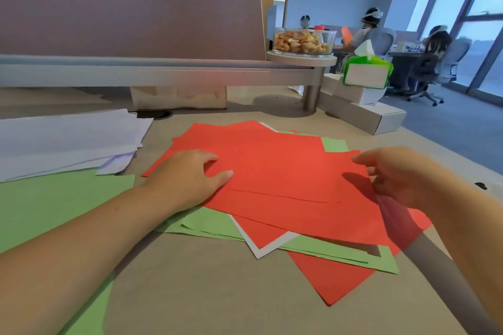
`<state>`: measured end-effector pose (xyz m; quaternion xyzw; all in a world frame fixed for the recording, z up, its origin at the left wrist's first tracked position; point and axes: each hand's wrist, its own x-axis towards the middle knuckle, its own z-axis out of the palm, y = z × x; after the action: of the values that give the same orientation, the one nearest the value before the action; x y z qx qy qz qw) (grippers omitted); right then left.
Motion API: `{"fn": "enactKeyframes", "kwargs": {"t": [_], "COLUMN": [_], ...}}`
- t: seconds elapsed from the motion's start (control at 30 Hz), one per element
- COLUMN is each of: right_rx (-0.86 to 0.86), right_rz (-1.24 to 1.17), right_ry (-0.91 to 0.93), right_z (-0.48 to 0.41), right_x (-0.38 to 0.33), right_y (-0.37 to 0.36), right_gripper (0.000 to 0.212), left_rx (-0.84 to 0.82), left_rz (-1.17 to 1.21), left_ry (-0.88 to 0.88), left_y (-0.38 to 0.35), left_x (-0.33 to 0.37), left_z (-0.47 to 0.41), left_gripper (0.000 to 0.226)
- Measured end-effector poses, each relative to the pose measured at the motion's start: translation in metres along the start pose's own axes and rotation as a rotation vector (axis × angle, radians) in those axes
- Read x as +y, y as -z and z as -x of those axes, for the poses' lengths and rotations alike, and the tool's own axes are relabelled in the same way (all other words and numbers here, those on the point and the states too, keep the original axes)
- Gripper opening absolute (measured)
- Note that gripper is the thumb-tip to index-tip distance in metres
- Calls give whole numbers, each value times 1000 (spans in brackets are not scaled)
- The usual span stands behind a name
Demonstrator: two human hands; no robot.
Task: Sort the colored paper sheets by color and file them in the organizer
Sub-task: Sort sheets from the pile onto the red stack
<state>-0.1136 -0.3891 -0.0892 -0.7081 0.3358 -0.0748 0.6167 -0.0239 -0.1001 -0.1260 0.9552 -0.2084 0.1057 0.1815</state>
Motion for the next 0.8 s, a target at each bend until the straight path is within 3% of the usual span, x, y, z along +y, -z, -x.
{"fn": "enactKeyframes", "kwargs": {"t": [0.17,0.33,0.43,0.5,0.57,0.67,0.8], "right_rx": [-86,137,176,169,213,275,261], "right_rz": [-127,113,243,253,202,84,89], "right_ry": [6,167,215,147,94,28,-35], "right_z": [14,22,23,19,12,4,1], "right_x": [-4,-3,-1,-1,0,1,-1], "right_y": [-6,-5,-5,-3,2,10,17], "right_gripper": [15,7,8,10,12,14,11], "left_rx": [61,221,260,167,-35,-261,-269], "left_rz": [142,415,379,249,120,-39,-155], "left_ry": [-105,-73,-62,-48,19,80,84], "left_y": [6,10,11,7,3,2,6], "left_x": [9,19,15,9,4,4,7], "left_z": [6,7,4,1,1,1,4], "left_gripper": [27,13,7,24,48,65,67]}}
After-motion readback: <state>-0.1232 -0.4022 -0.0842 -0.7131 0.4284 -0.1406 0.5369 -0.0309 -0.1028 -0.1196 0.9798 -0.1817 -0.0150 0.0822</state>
